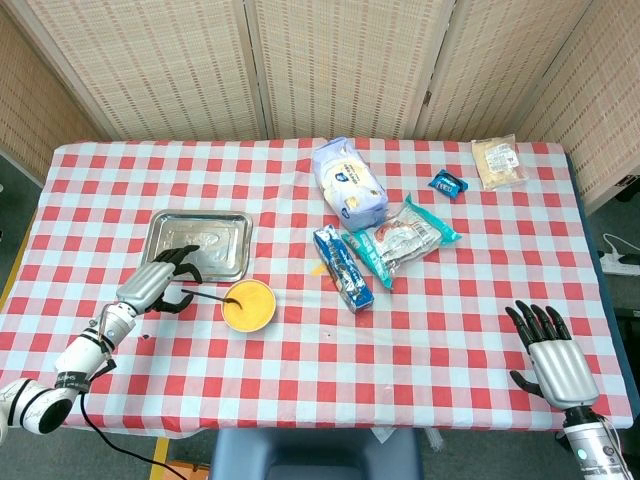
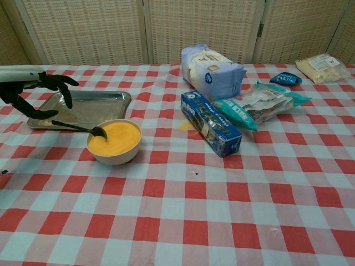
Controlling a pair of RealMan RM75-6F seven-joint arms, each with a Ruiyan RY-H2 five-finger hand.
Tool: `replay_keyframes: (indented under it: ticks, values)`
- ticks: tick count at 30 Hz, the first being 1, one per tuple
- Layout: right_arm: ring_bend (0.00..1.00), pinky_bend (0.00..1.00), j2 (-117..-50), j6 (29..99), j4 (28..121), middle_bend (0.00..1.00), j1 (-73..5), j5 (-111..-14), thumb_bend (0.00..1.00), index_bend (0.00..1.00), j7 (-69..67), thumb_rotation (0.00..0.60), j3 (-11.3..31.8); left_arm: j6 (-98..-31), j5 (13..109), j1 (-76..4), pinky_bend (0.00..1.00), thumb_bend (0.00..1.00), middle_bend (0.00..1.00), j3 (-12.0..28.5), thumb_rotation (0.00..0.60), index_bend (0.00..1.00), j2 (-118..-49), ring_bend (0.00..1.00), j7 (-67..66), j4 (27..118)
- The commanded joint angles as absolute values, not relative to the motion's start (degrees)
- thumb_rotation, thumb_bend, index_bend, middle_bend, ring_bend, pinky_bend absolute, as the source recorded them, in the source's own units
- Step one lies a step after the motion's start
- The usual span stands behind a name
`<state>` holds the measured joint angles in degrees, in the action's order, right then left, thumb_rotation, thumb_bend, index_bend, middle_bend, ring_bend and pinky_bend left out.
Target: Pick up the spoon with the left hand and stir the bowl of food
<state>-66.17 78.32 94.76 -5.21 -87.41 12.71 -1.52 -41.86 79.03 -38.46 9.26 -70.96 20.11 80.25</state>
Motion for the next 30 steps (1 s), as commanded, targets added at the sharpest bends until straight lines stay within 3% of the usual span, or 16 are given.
replay_keyframes:
  ticks: [1, 30]
  values:
    - [0.0, 0.0, -66.2, 78.4, 94.8, 0.0, -5.2, -87.3, 0.12, 0.0, 12.7, 0.6, -1.5, -41.7, 79.1, -39.4, 0.01, 0.43, 0.0, 8.6, 0.6, 0.4, -72.8, 0.0, 18.5, 77.7]
    - [0.0, 0.0, -66.8, 77.5, 94.6, 0.0, -5.5, -85.8, 0.12, 0.0, 14.2, 0.6, -1.2, -39.2, 78.7, -41.1, 0.0, 0.43, 0.0, 5.8, 0.6, 0.47, -74.5, 0.0, 24.0, 71.5]
